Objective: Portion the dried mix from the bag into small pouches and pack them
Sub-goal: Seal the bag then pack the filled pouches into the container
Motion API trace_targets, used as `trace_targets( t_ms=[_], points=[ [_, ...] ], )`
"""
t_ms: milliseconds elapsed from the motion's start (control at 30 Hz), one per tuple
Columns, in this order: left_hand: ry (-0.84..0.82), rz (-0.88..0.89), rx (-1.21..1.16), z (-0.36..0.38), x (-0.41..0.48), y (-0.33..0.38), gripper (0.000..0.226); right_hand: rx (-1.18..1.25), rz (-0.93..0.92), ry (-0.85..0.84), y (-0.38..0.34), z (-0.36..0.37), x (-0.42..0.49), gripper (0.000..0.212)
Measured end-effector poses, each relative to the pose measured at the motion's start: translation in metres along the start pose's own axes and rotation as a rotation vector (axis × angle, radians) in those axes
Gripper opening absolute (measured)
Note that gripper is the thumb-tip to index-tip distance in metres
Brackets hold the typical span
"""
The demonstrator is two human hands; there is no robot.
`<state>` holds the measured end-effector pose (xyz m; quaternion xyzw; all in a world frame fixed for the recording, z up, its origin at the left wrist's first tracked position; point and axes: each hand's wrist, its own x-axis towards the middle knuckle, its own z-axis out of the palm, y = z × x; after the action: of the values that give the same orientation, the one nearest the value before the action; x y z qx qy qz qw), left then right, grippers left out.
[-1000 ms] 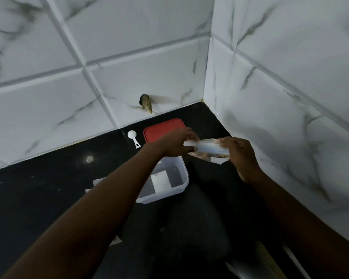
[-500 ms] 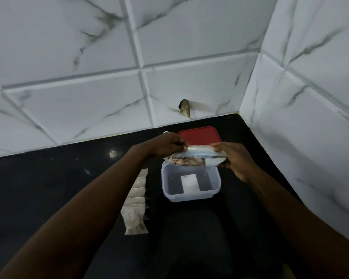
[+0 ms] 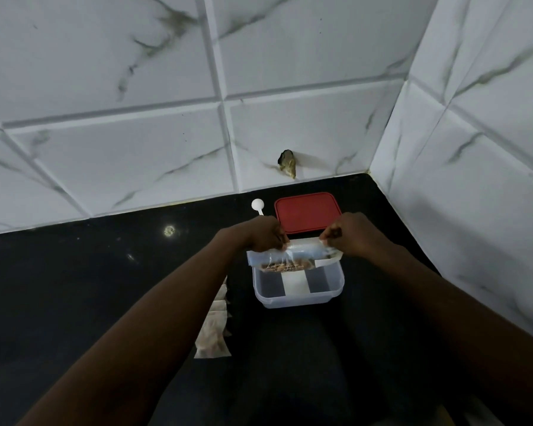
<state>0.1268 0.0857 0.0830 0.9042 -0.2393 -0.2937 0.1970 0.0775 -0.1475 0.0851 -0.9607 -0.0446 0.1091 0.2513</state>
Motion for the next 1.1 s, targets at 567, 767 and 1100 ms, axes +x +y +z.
trace_targets(
  t_ms=[567, 767, 1100],
  points=[
    [0.155, 0.034, 0.476, 0.039, 0.017, -0.002, 0.024, -0.595, -0.164, 0.183, -0.005, 0.056, 0.004, 0.028],
    [0.165, 0.020, 0.464, 0.042, 0.014, -0.005, 0.027, -0.385, -0.242, 0.285, 0.000, 0.054, 0.006, 0.021],
    [0.002, 0.055, 0.472, 0.059, -0.009, 0.009, 0.030, -0.337, -0.030, -0.119, -0.020, 0.076, -0.011, 0.024]
  ],
)
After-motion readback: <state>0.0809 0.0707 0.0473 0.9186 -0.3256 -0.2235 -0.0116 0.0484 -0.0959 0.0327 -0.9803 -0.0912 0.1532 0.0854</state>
